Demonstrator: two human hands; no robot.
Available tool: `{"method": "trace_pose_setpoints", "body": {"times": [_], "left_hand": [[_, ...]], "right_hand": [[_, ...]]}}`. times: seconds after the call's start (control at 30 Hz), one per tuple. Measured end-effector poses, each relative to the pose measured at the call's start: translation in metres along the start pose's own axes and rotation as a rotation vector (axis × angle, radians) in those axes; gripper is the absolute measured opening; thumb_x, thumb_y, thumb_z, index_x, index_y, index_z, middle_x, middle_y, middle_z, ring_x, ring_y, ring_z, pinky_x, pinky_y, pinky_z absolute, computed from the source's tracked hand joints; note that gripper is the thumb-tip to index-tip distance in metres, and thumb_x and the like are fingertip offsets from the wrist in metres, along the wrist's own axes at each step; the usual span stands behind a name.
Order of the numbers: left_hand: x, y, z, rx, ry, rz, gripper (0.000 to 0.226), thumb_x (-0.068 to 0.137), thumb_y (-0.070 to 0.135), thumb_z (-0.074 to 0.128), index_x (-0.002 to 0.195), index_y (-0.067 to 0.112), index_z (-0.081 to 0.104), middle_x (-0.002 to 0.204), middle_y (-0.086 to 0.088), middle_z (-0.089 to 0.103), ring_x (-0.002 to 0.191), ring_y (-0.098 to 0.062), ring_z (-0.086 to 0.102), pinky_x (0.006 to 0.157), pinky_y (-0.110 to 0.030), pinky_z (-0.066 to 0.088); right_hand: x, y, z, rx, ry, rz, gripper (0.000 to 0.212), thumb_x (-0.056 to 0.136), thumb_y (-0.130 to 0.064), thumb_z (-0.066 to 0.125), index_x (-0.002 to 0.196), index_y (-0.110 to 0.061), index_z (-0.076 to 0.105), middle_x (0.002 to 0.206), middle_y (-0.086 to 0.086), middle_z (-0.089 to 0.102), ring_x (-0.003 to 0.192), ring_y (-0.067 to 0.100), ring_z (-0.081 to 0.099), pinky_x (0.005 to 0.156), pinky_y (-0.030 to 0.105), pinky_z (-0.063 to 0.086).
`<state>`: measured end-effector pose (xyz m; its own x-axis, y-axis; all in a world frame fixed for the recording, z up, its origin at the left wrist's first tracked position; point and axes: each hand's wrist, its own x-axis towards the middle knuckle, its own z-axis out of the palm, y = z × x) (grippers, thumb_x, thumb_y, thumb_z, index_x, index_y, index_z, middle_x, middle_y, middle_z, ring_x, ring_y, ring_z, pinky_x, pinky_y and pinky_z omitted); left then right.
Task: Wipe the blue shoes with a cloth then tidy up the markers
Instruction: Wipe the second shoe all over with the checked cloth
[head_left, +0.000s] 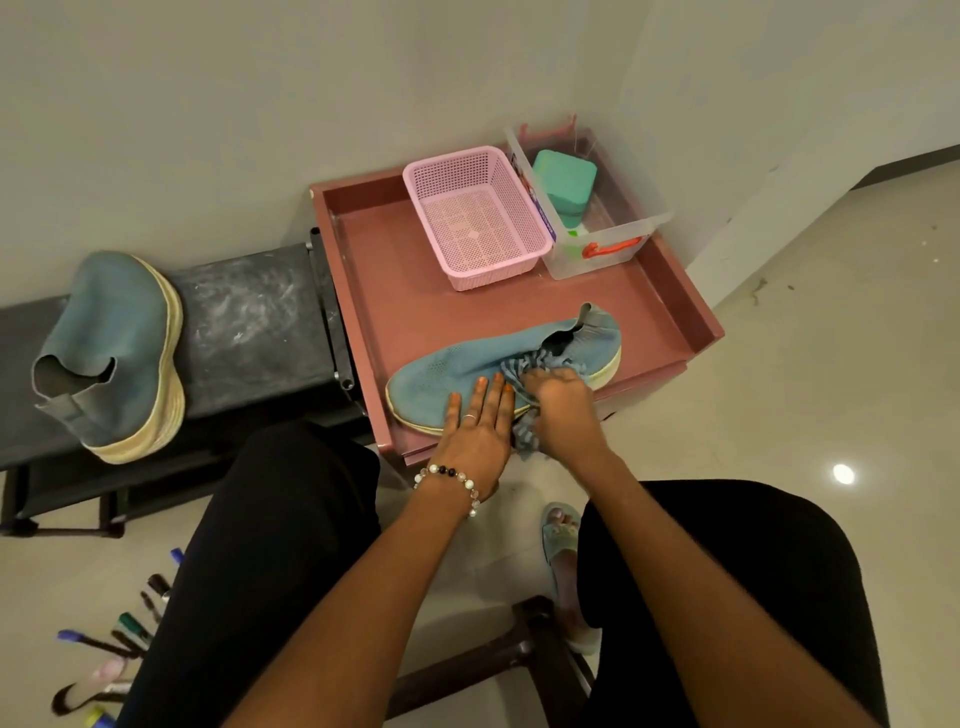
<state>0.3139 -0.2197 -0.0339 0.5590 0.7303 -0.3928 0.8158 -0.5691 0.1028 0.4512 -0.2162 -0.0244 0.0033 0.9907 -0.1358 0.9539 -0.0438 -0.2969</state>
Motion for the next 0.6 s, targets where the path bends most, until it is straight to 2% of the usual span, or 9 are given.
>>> {"method": "trace_pose_setpoints", "body": {"times": [0.03, 0.1, 0.17, 0.23, 0.27, 0.33, 0.5, 0.57, 0.6], "left_hand": [[0.0, 0.0, 0.0, 0.007, 0.001, 0.001, 0.083, 0.089, -0.002, 0.041, 0.147, 0.002, -0.019, 0.156, -0.014, -0.023, 0.144, -0.031, -0.02, 0.117, -0.054, -0.001], [0.0, 0.0, -0.001, 0.001, 0.0, 0.001, 0.082, 0.089, -0.003, 0.039, 0.146, 0.002, -0.02, 0.156, -0.014, -0.024, 0.144, -0.031, -0.02, 0.117, -0.054, -0.001], [0.001, 0.001, -0.001, -0.016, -0.005, -0.007, 0.082, 0.089, -0.003, 0.039, 0.147, 0.003, -0.02, 0.155, -0.014, -0.024, 0.144, -0.031, -0.02, 0.117, -0.053, -0.001], [0.001, 0.001, -0.001, -0.026, -0.005, -0.018, 0.084, 0.089, -0.002, 0.041, 0.147, 0.003, -0.02, 0.156, -0.013, -0.024, 0.144, -0.03, -0.02, 0.117, -0.053, -0.002], [0.001, 0.001, -0.003, -0.029, -0.008, -0.022, 0.084, 0.089, -0.002, 0.041, 0.147, 0.003, -0.02, 0.156, -0.013, -0.024, 0.144, -0.03, -0.02, 0.117, -0.053, -0.002], [0.0, 0.002, -0.004, -0.019, -0.017, -0.026, 0.083, 0.091, 0.001, 0.041, 0.147, 0.003, -0.02, 0.155, -0.013, -0.024, 0.144, -0.03, -0.02, 0.117, -0.052, -0.003], [0.0, 0.003, -0.003, 0.029, -0.042, -0.022, 0.087, 0.089, 0.006, 0.05, 0.148, -0.001, -0.013, 0.157, -0.018, -0.015, 0.144, -0.034, -0.017, 0.116, -0.055, -0.003], [0.001, 0.003, -0.004, 0.029, -0.056, -0.015, 0.09, 0.088, 0.007, 0.053, 0.148, -0.001, -0.013, 0.157, -0.019, -0.013, 0.145, -0.034, -0.015, 0.116, -0.055, -0.003], [0.001, 0.002, -0.004, 0.021, -0.057, -0.015, 0.091, 0.087, 0.006, 0.053, 0.147, 0.0, -0.014, 0.157, -0.018, -0.015, 0.145, -0.033, -0.016, 0.116, -0.054, -0.003]], "right_hand": [[0.001, 0.016, -0.007, 0.025, -0.026, -0.069, 0.051, 0.069, 0.0, 0.069, 0.119, -0.006, 0.063, 0.116, 0.015, 0.065, 0.11, 0.035, 0.057, 0.091, 0.038, 0.049], [0.006, 0.052, -0.025, -0.099, -0.093, -0.058, 0.057, 0.07, 0.0, 0.069, 0.126, -0.012, 0.06, 0.119, 0.016, 0.063, 0.111, 0.033, 0.057, 0.093, 0.039, 0.048], [0.008, 0.063, -0.035, -0.369, -0.069, -0.003, 0.043, 0.08, -0.002, 0.059, 0.121, -0.015, 0.059, 0.117, 0.008, 0.063, 0.114, 0.028, 0.053, 0.094, 0.04, 0.045], [0.006, 0.041, -0.03, -0.478, 0.027, 0.064, 0.031, 0.074, -0.001, 0.066, 0.104, -0.009, 0.065, 0.105, 0.008, 0.065, 0.11, 0.03, 0.056, 0.089, 0.045, 0.045], [0.006, 0.028, -0.024, -0.413, 0.086, 0.116, 0.028, 0.072, 0.002, 0.068, 0.099, -0.005, 0.067, 0.102, 0.012, 0.066, 0.11, 0.032, 0.056, 0.087, 0.046, 0.046], [0.007, 0.006, -0.011, -0.184, 0.047, 0.224, 0.028, 0.08, 0.002, 0.058, 0.106, -0.001, 0.064, 0.11, 0.018, 0.063, 0.116, 0.035, 0.05, 0.092, 0.042, 0.045], [0.001, -0.003, -0.025, 0.446, -0.078, 0.182, 0.053, 0.075, 0.015, 0.043, 0.116, -0.007, 0.067, 0.119, 0.012, 0.066, 0.114, 0.025, 0.058, 0.1, 0.028, 0.044], [-0.005, 0.009, -0.042, 0.731, -0.142, 0.238, 0.059, 0.072, 0.023, 0.036, 0.111, -0.007, 0.07, 0.115, 0.012, 0.067, 0.109, 0.024, 0.062, 0.097, 0.034, 0.049], [-0.008, 0.017, -0.051, 0.861, -0.116, 0.268, 0.06, 0.071, 0.026, 0.035, 0.106, -0.007, 0.071, 0.112, 0.013, 0.068, 0.105, 0.024, 0.065, 0.094, 0.037, 0.052]]}}
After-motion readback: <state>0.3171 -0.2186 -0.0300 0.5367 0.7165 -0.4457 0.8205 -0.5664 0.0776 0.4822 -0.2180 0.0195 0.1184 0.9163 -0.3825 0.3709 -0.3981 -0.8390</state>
